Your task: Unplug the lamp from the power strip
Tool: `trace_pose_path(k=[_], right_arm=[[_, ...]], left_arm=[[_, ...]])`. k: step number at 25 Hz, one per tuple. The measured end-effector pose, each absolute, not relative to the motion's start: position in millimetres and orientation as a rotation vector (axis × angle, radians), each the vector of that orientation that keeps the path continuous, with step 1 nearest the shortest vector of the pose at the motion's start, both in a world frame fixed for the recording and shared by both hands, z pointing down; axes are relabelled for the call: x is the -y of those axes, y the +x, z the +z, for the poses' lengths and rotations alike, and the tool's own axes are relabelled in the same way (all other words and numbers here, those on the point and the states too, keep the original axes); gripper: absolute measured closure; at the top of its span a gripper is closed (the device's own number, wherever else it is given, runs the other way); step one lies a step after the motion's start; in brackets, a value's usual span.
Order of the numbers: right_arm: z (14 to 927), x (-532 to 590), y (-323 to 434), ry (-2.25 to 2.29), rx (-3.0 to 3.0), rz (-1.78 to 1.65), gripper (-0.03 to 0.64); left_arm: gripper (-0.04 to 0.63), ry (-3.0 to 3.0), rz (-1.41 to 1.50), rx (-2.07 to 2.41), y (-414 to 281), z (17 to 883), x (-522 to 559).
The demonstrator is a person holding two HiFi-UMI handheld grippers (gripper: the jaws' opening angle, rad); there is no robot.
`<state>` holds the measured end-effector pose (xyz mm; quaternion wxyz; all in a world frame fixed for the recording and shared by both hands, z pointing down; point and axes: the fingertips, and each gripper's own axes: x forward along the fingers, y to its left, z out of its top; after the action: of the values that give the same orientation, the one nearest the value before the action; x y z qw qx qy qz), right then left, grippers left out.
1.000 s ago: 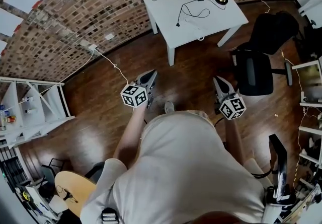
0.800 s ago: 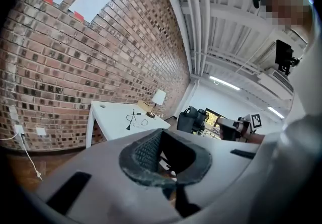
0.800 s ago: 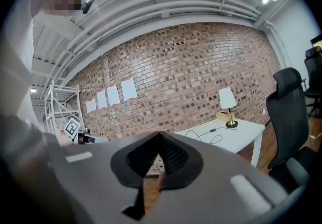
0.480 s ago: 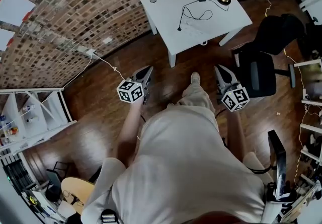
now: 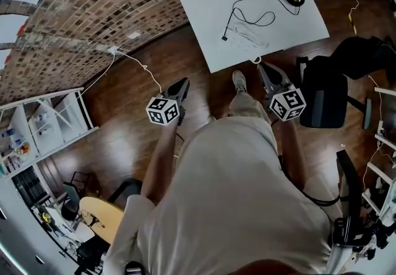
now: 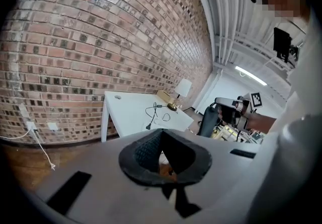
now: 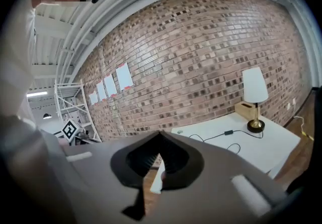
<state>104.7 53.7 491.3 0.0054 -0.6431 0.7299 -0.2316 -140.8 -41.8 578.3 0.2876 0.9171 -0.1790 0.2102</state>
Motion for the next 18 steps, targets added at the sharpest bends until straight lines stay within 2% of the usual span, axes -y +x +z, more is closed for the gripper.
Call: trace_pose_path(k=[10,15,18], right_arm=[[514,25,209,-1.810,-2.482,-0.829,0.623],[542,49,225,-1.740,-2.681,-0.837,0.623],[558,60,221,-1.687,-2.780,-0.844,0.623]], left_arm=[[0.594,2.481,0.655,0.638,-42,580,91],[0.594,2.489,0.783,0.595,0,617,72],[0.592,2.385,0.699,0.555,31,643,62]])
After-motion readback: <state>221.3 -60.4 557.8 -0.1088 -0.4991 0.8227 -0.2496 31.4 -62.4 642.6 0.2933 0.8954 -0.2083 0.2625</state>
